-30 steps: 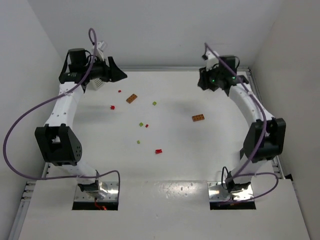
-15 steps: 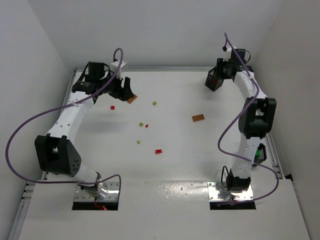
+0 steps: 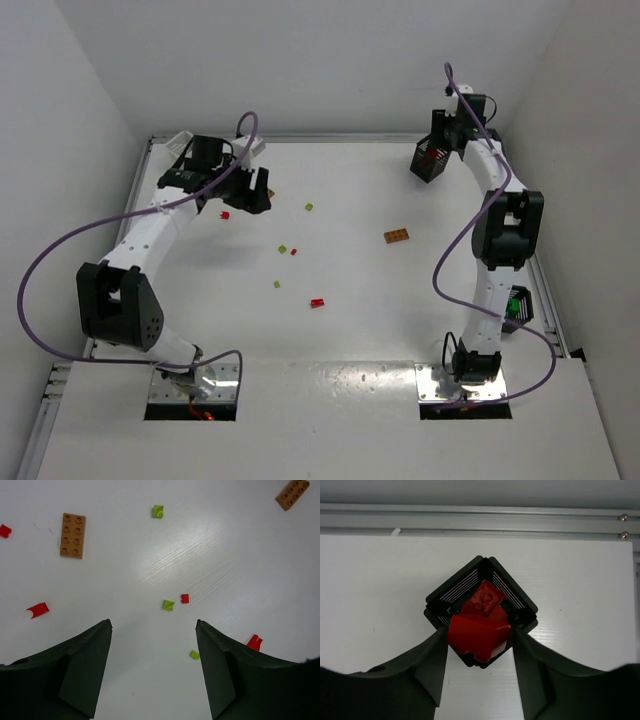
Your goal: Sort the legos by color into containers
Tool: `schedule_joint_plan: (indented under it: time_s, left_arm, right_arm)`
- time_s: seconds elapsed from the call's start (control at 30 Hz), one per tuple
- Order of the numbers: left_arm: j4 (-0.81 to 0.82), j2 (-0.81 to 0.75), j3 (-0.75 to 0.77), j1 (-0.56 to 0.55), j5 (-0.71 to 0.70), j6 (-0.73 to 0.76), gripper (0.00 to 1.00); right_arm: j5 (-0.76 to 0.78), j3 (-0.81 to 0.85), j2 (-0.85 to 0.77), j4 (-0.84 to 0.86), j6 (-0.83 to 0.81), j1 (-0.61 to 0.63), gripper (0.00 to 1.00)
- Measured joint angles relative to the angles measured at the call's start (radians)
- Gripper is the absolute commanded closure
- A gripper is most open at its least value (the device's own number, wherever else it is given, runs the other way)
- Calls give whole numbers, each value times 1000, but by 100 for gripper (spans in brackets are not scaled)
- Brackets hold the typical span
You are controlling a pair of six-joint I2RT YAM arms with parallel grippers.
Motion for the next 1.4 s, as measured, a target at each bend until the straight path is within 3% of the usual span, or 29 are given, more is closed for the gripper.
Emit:
schedule_joint_plan:
  time_s: [0.1, 0.43, 0.5, 0.63, 0.73, 0.93, 1.2, 1.4]
  left_arm:
    - [0, 13, -7, -2, -16, 21, 25]
    - [7, 178, -9, -92, -73, 73, 40]
    - [16, 215, -8, -130, -93, 77, 43]
    - [48, 294, 14, -201, -148, 75, 60]
    - [73, 384, 90, -238, -200, 67, 65]
    - [143, 556, 200, -254, -262, 11, 60]
    - [181, 685, 315, -256, -296, -19, 48]
    - [200, 746, 387, -268, -317, -14, 47]
  right_arm:
    - [5, 0, 0, 10, -4, 1, 35]
    - [-25, -10, -32, -33, -25, 2, 35]
    - [-56, -46, -91, -60, -43, 2, 35]
    - [-129, -64, -239, -181, -78, 2, 38]
    - [-168, -87, -369, -226, -100, 0, 38]
    - [-200, -216, -589, -266, -133, -5, 38]
    - [-202, -241, -606, -298, -140, -6, 38]
    - [-203, -241, -606, -306, -143, -6, 38]
